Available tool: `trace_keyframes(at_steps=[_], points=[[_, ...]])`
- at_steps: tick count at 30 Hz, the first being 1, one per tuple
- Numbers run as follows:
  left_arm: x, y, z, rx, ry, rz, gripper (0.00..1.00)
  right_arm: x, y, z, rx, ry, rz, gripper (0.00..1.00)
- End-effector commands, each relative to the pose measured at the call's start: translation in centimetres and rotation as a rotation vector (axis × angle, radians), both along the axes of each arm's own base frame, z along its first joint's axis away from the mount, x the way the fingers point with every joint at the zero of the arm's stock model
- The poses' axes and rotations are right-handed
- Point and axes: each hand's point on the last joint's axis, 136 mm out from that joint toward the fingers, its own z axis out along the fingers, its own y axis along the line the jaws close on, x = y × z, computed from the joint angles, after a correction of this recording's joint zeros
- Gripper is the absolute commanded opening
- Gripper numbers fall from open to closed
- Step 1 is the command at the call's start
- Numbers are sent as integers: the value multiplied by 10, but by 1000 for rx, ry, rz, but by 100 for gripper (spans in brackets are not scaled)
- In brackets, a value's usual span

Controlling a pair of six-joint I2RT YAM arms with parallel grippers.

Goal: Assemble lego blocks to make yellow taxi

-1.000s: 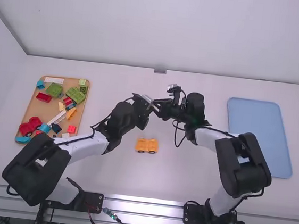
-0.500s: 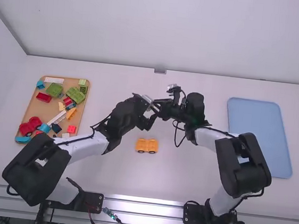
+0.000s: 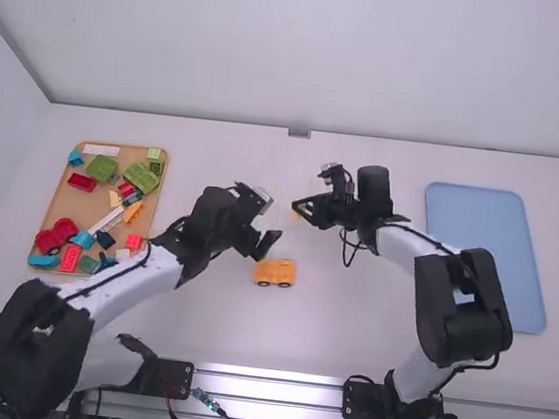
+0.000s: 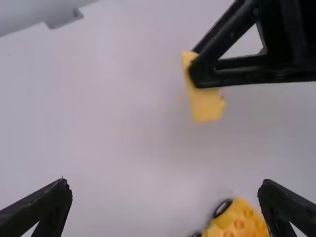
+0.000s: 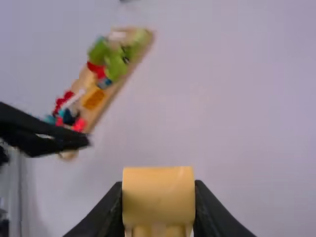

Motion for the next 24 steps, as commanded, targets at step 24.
trace_keyframes(at_steps=[24], points=[[-41, 102, 65, 21, -72, -457, 99, -92, -24, -13, -918, -266, 826, 0]])
